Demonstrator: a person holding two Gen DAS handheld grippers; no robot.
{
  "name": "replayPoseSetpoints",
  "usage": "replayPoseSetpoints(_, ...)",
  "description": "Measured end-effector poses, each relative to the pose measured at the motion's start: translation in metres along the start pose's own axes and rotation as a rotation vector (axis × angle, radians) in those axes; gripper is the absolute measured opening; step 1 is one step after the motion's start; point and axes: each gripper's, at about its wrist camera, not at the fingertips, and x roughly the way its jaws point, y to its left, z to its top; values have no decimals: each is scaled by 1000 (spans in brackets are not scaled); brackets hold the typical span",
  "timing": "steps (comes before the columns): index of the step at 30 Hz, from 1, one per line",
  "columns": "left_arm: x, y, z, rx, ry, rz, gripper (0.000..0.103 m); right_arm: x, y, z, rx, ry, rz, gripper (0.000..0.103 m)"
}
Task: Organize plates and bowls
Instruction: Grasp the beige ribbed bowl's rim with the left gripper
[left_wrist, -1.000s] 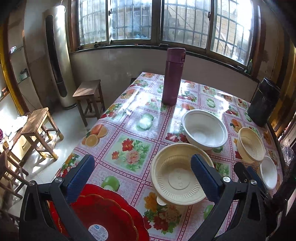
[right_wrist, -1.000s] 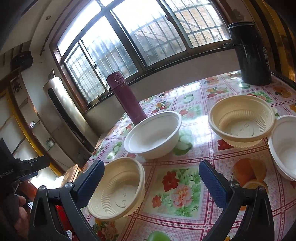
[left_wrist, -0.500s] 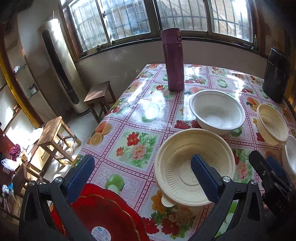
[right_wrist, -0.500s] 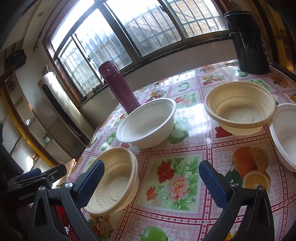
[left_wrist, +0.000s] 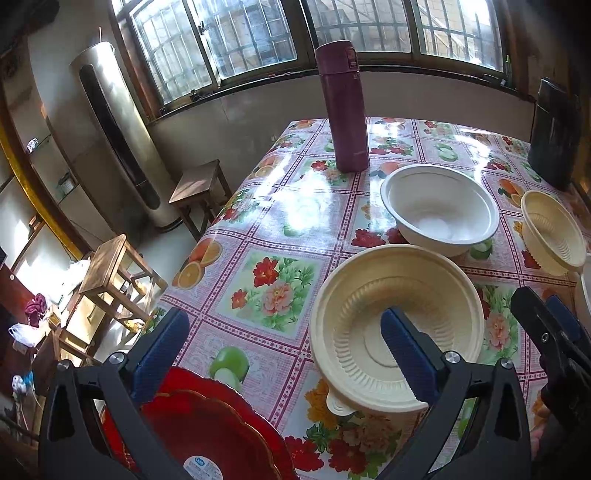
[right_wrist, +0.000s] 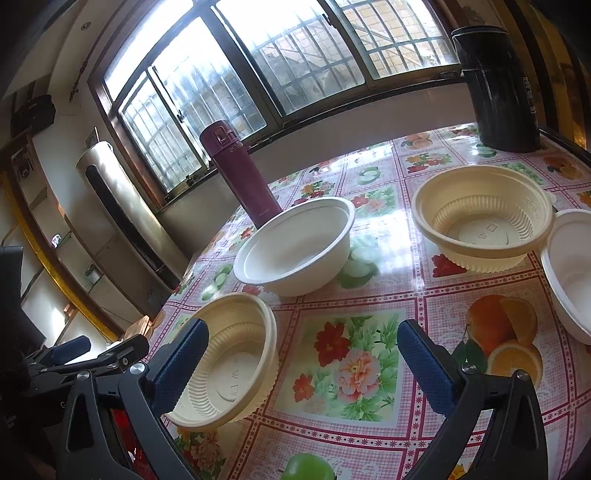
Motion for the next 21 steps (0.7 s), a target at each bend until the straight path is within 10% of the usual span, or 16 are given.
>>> replayPoseSetpoints(21, 10, -10, -3, 9, 30, -16, 103, 3, -3, 0, 15, 8, 5, 102)
